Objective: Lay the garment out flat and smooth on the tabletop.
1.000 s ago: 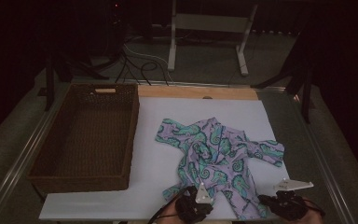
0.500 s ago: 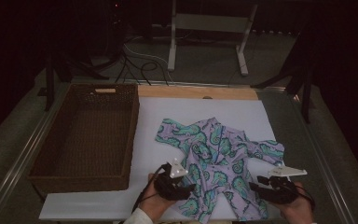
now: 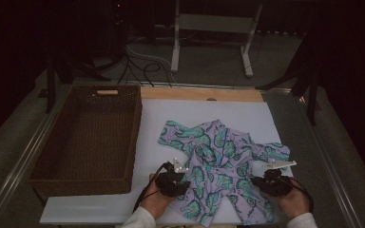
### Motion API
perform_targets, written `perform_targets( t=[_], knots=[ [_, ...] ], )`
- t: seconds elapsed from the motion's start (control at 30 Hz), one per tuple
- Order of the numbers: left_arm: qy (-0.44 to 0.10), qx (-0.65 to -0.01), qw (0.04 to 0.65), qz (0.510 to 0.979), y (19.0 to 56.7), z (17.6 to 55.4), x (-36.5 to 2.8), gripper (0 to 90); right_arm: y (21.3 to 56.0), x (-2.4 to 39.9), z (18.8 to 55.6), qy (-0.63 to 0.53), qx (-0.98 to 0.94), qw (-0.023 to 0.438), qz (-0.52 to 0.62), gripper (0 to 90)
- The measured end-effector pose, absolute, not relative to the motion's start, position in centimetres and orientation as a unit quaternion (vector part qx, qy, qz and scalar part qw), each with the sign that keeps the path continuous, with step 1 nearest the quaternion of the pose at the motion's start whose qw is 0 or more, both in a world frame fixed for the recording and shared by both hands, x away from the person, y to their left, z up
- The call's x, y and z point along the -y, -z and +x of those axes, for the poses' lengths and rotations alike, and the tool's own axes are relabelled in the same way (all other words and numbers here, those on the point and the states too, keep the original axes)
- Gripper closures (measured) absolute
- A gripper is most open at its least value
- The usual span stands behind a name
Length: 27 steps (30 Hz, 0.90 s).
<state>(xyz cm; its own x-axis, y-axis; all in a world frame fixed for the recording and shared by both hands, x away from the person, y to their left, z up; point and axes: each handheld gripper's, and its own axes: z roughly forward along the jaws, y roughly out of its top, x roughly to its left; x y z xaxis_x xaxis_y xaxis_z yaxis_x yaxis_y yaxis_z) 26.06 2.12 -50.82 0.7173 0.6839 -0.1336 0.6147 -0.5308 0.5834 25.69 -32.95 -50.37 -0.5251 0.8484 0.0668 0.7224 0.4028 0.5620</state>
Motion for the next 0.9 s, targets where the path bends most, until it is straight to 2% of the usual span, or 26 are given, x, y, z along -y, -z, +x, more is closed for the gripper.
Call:
perform_targets(
  t=[0.07, 0.17, 0.57, 0.9],
  knots=[
    [-0.052, -0.365, 0.306, 0.878, 50.7, 25.9, -2.2, 82.0, 50.3, 32.9, 25.5, -0.269, -0.832, 0.113, 0.473, 86.8],
    [-0.048, -0.346, 0.296, 0.889, 50.5, 25.5, -2.6, 83.1, 50.2, 33.0, 24.9, -0.264, -0.839, 0.107, 0.464, 87.0],
    [-0.03, -0.322, 0.285, 0.902, 50.0, 22.1, -4.3, 83.6, 50.0, 33.7, 21.5, -0.27, -0.851, 0.061, 0.447, 87.1],
    [-0.02, -0.321, 0.279, 0.905, 49.8, 19.9, -6.3, 83.7, 49.8, 31.9, 19.4, -0.268, -0.874, 0.033, 0.404, 87.1]
  ],
)
